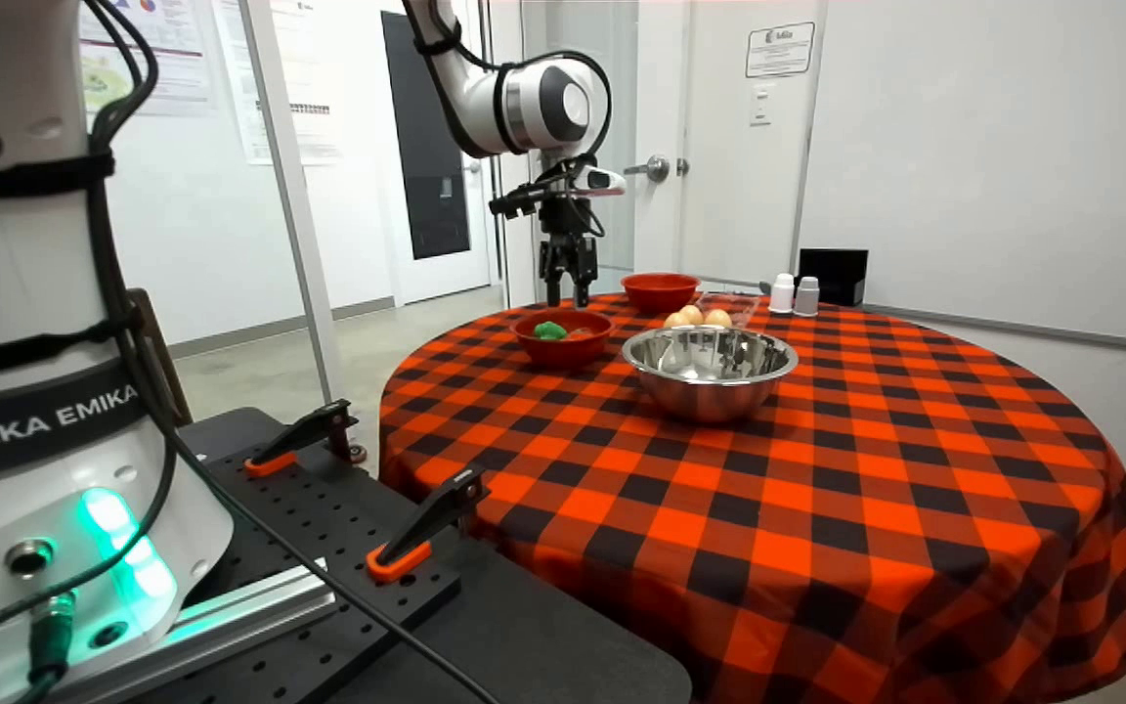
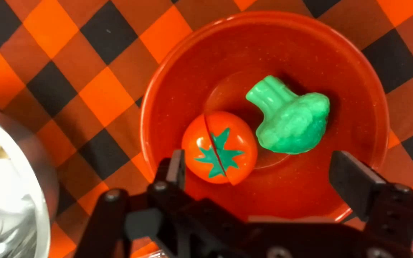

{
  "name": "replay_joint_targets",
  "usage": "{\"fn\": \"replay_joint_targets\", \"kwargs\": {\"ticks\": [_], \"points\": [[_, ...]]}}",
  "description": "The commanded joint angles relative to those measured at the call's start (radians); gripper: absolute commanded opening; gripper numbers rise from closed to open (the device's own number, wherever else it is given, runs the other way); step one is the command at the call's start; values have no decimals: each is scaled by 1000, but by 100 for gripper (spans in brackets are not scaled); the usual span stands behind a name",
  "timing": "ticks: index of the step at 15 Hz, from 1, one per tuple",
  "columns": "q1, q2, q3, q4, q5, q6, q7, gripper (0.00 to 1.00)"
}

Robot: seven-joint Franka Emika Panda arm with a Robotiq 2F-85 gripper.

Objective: Pick up an egg and the toys from the orange bowl and put them in the silver dish.

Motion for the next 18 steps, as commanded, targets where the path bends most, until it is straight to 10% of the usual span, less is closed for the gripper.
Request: {"fn": "replay_joint_targets", "kwargs": {"ticks": [1, 18], "points": [[22, 71, -18, 84, 40, -34, 60, 100], [-9, 199, 3, 248, 189, -250, 179, 100]]}}
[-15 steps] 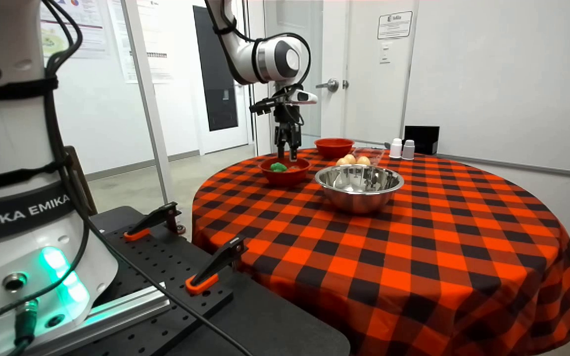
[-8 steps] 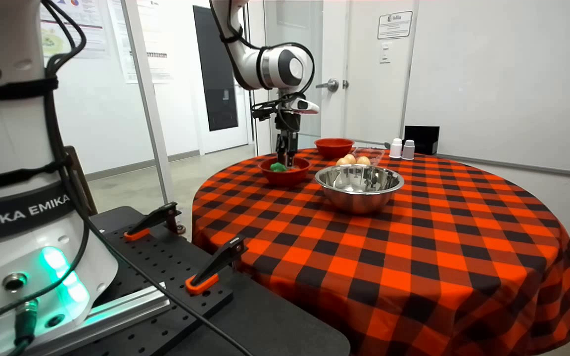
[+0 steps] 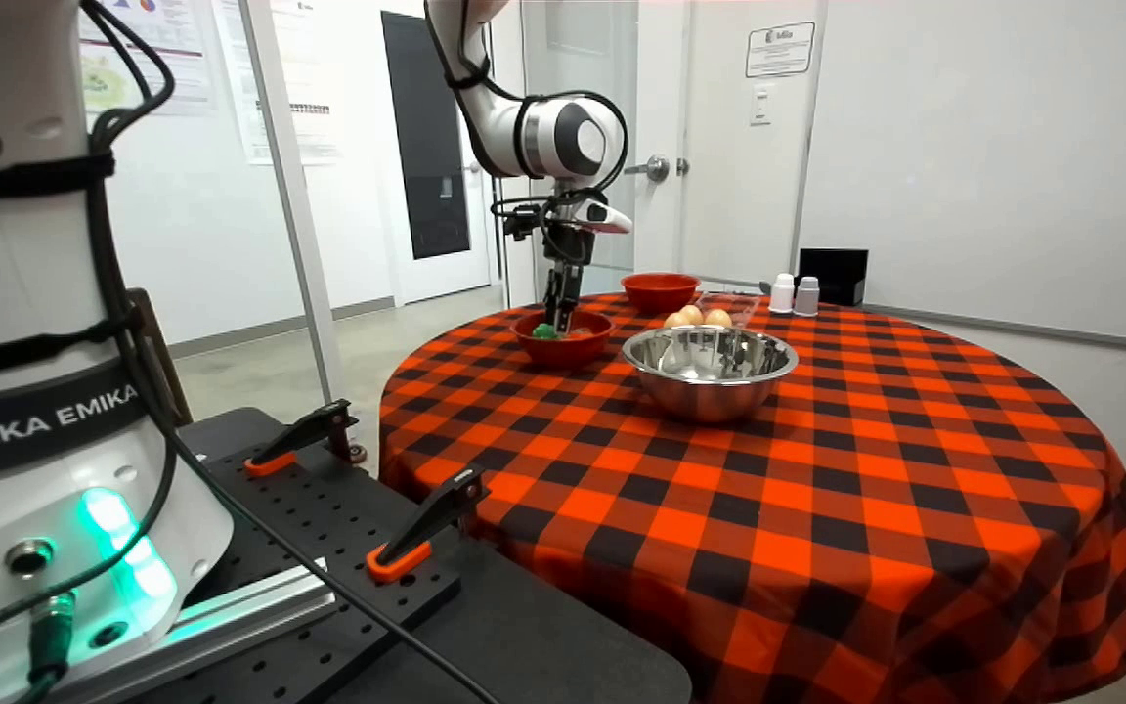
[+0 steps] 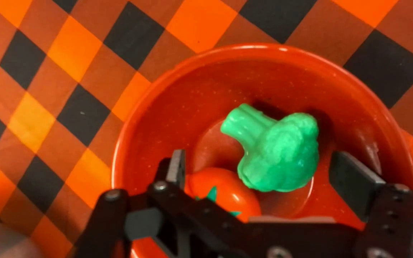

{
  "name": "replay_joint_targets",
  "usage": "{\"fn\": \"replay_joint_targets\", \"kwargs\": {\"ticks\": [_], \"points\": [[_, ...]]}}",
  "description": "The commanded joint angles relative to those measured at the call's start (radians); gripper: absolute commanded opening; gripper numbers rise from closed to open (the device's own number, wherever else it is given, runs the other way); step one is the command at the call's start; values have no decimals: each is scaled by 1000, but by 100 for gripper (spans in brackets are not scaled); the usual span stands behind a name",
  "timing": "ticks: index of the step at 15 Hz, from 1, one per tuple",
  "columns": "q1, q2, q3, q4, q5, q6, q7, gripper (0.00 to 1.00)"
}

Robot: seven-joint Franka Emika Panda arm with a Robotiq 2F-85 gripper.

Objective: Pick up an egg and the toys from the orange bowl and put them in the silver dish.

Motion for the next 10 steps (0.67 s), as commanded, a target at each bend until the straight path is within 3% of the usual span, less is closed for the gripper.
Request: {"fn": "replay_joint_targets", "kwargs": {"ticks": [1, 7, 8, 9, 10], "points": [[-6, 39, 11, 58, 50, -38, 10, 100], [-12, 71, 26, 90, 99, -27, -6, 100], [-12, 75, 26, 96, 104, -28, -7, 75], [-12, 78, 26, 101, 107, -27, -7, 74], [-12, 80, 25, 108, 110, -29, -6, 66]]}}
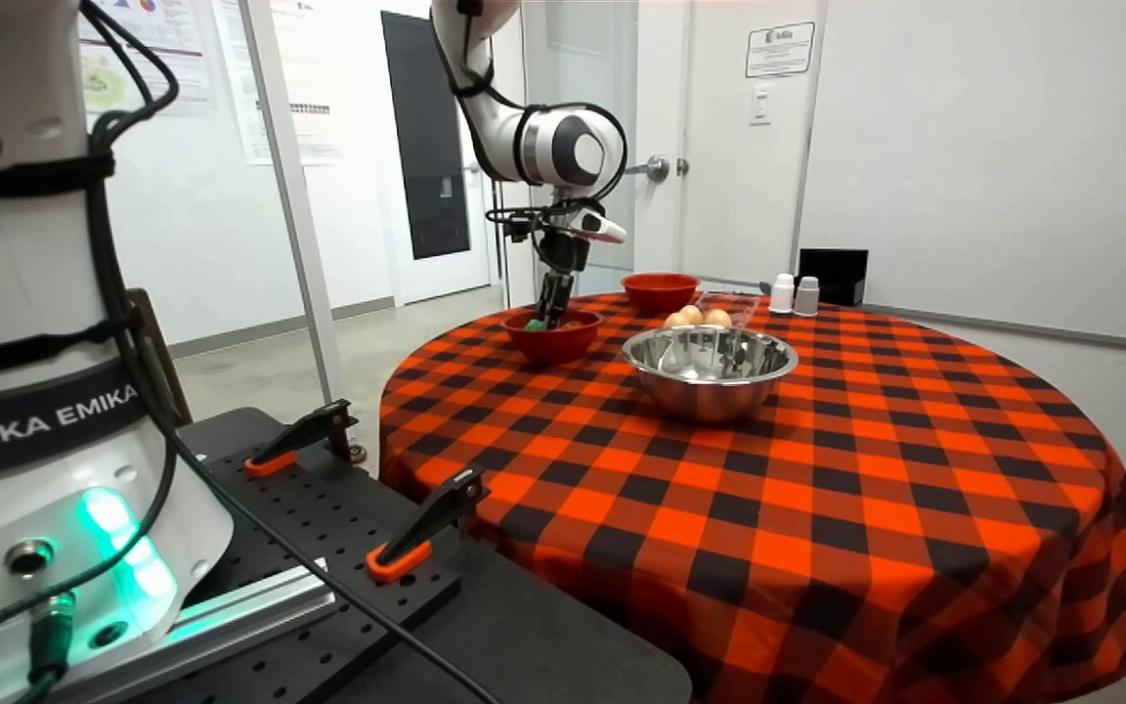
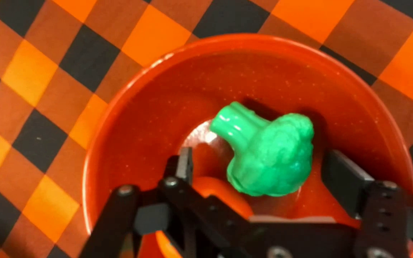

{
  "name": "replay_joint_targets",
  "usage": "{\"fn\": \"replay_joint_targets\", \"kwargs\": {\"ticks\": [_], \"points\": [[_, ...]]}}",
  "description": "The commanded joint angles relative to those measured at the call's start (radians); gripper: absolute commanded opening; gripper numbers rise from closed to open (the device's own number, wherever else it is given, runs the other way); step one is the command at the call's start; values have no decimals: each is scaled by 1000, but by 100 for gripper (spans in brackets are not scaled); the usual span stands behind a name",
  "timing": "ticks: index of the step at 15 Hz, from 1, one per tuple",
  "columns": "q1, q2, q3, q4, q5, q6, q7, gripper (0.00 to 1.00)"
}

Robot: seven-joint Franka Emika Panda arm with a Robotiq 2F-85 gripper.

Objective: Pick up an egg and the toys from the orange bowl and put them in the silver dish.

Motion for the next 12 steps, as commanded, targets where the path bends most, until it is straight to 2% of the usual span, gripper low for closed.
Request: {"fn": "replay_joint_targets", "kwargs": {"ticks": [1, 5, 12], "points": [[-12, 31, 7, 55, 29, -23, -6, 59], [-22, 29, 4, 64, 34, -23, -8, 28], [-64, -9, 7, 48, 50, -18, -29, 26]]}}
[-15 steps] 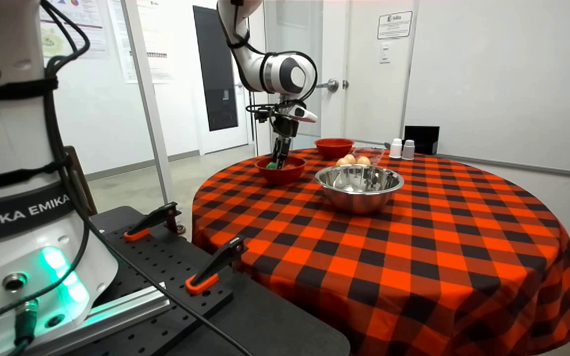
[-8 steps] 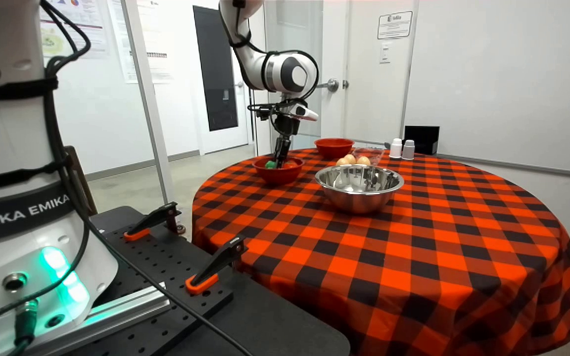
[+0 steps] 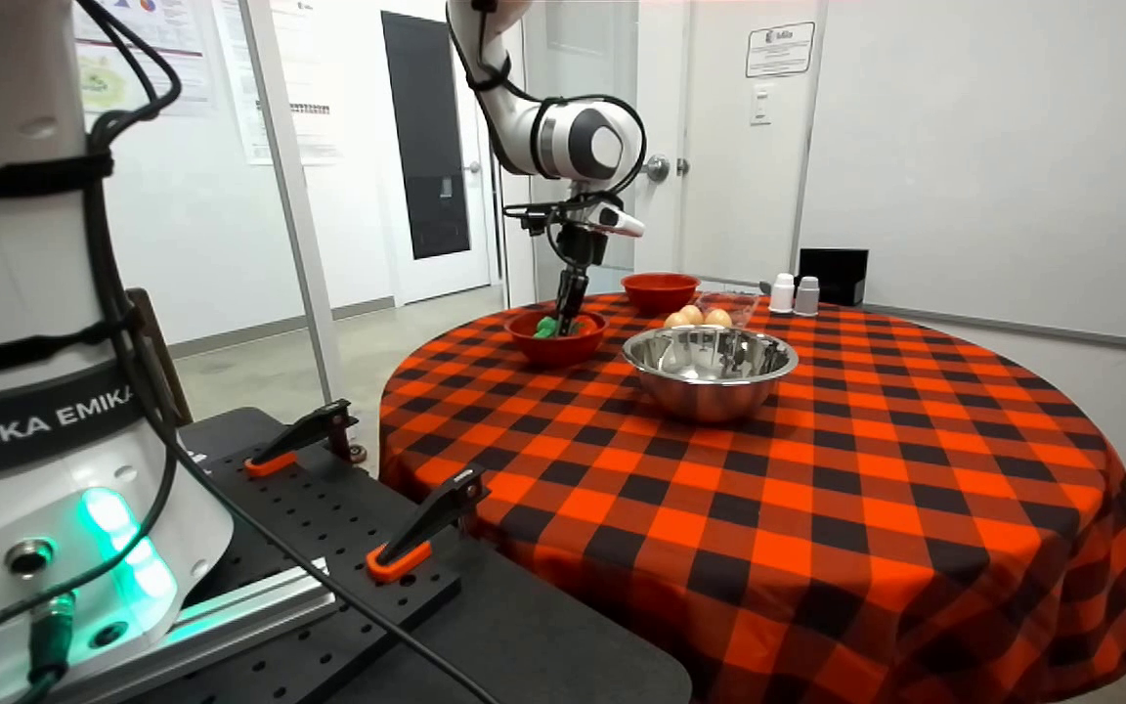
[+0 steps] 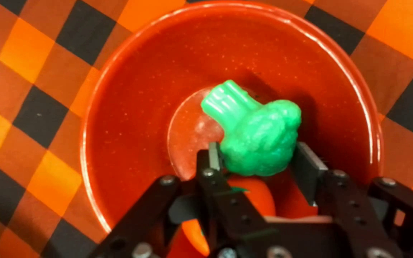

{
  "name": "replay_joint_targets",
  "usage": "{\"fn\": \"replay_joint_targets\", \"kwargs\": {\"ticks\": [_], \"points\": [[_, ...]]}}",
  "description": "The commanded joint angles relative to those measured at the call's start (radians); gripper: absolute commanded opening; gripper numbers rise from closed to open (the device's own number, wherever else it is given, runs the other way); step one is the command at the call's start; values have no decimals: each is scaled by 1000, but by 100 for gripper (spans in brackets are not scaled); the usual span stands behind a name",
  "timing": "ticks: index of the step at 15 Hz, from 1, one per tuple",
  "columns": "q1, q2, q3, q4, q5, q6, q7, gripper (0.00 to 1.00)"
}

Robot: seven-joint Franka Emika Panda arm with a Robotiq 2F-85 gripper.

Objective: Pick up an egg and the toys from the orange bowl and put them in the silver dish.

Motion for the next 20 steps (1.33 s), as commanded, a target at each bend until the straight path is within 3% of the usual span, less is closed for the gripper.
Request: {"fn": "replay_joint_targets", "kwargs": {"ticks": [1, 7, 13, 14, 15, 20], "points": [[-34, -29, 11, 10, 44, -25, -44, 26], [-79, -134, 23, -23, 71, -57, -179, 26], [-83, -253, -45, -94, 3, -26, -220, 26], [-54, -333, -58, -77, -30, -100, -175, 26], [-86, -300, -74, -132, -31, -5, -215, 26], [-127, -399, -137, -238, -84, 111, -207, 26]]}}
